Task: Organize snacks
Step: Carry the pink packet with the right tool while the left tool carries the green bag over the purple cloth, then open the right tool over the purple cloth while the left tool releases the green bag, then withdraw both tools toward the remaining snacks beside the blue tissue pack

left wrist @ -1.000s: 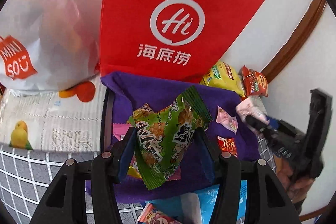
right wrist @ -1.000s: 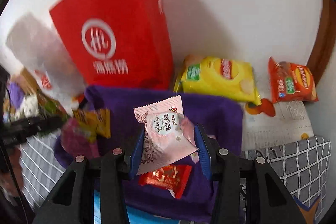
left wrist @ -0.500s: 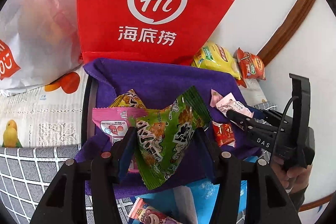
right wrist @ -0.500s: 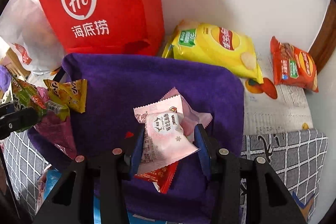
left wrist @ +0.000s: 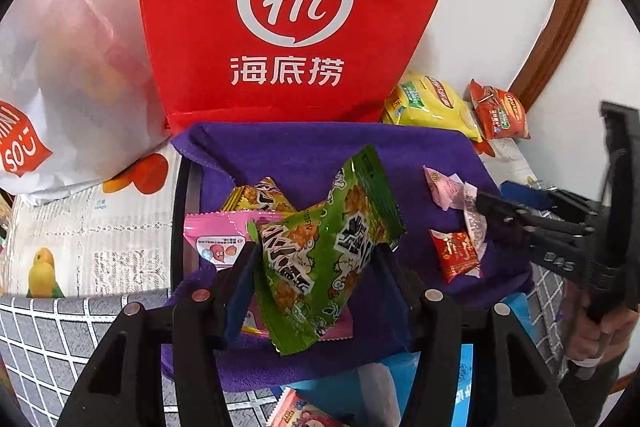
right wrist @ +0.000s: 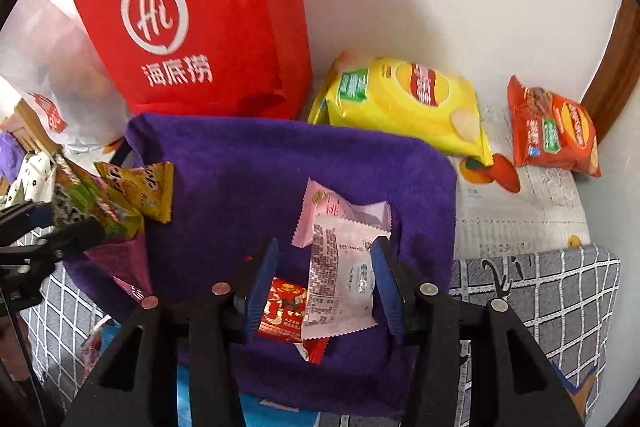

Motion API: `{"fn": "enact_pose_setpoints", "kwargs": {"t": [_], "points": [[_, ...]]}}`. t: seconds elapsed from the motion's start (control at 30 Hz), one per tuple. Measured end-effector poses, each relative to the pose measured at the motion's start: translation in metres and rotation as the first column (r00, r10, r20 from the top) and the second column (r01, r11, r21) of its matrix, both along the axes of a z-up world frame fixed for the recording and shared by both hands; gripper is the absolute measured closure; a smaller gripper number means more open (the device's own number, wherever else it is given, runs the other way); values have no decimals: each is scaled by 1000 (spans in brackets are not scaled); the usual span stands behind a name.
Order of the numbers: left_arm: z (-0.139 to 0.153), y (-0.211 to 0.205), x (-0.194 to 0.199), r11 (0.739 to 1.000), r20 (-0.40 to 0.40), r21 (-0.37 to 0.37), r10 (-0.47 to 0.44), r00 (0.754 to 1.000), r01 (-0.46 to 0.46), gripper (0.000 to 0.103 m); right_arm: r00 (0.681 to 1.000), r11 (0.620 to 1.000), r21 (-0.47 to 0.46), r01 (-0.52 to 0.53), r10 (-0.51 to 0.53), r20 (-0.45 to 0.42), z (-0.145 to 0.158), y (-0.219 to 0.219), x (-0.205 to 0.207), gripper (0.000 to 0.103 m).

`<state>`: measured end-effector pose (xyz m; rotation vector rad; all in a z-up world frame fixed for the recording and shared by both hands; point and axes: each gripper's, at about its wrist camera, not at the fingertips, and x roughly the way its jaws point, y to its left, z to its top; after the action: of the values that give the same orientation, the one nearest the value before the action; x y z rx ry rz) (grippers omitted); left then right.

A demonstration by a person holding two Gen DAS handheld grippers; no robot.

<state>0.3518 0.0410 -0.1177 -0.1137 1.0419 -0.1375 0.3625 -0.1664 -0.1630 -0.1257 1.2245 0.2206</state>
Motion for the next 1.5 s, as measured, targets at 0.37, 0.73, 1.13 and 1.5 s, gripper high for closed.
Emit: {"fn": "enact_pose_setpoints", "kwargs": {"t": [0.37,0.73,1.13,1.5], "points": [[0,-3,1,1000,-12,-18,-10,1000,10,31,996,999,37,4,-7,88,39,1,-8,49],[23,-1,-9,999,31,-50,2,1000,0,13,987,997,76,20,-32,157,74,4,-26,37],[54,-4,-26,996,64,-80,-20,998,25,13,985,998,39,39,-45,167,93,5,-83,37],[89,-17,-62,995,127,-83,-34,991,45,13,971,992,42,117,-124,207,118,-15,-156,37]]}}
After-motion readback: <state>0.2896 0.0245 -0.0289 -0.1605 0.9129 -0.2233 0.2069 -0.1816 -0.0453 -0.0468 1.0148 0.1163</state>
